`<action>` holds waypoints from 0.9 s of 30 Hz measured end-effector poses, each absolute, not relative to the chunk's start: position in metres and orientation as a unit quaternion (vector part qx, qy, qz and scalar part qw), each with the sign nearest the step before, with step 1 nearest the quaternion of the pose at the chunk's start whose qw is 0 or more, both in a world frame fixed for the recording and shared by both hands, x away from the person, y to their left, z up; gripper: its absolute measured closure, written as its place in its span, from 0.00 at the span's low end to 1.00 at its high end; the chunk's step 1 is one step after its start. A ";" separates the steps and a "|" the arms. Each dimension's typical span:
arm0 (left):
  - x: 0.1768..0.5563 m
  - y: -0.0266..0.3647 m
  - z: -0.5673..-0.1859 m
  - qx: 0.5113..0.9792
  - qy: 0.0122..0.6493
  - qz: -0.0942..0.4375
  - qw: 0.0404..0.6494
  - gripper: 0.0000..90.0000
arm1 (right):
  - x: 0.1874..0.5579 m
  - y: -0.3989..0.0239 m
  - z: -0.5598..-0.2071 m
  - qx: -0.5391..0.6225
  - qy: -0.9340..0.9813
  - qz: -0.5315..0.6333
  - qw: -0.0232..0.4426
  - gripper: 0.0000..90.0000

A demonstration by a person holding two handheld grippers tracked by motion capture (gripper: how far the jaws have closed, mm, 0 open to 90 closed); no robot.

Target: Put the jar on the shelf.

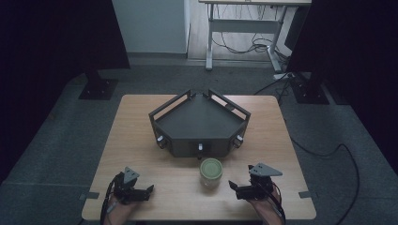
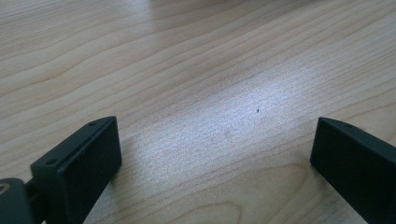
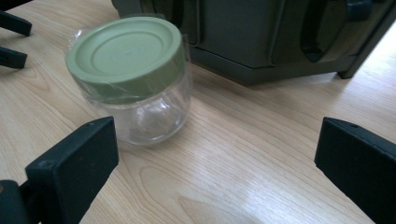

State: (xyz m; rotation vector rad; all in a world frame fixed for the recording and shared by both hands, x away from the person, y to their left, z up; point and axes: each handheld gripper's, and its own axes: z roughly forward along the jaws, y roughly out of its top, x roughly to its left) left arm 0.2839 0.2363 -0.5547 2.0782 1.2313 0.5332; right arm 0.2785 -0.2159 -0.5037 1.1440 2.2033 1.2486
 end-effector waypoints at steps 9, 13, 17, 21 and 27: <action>0.284 0.236 -0.555 0.794 0.470 0.204 0.328 0.02 | 0.283 -0.203 -0.505 0.394 0.784 0.449 0.168 0.00; 0.284 0.236 -0.555 0.794 0.470 0.204 0.328 0.02 | 0.285 -0.197 -0.505 0.388 0.785 0.454 0.164 0.00; 0.284 0.236 -0.555 0.794 0.470 0.204 0.328 0.02 | 0.286 -0.192 -0.505 0.382 0.786 0.457 0.161 0.00; 0.284 0.236 -0.555 0.794 0.470 0.204 0.328 0.02 | 0.288 -0.186 -0.505 0.376 0.789 0.459 0.157 0.00; 0.284 0.236 -0.555 0.794 0.470 0.204 0.328 0.02 | 0.291 -0.178 -0.506 0.368 0.792 0.463 0.151 0.00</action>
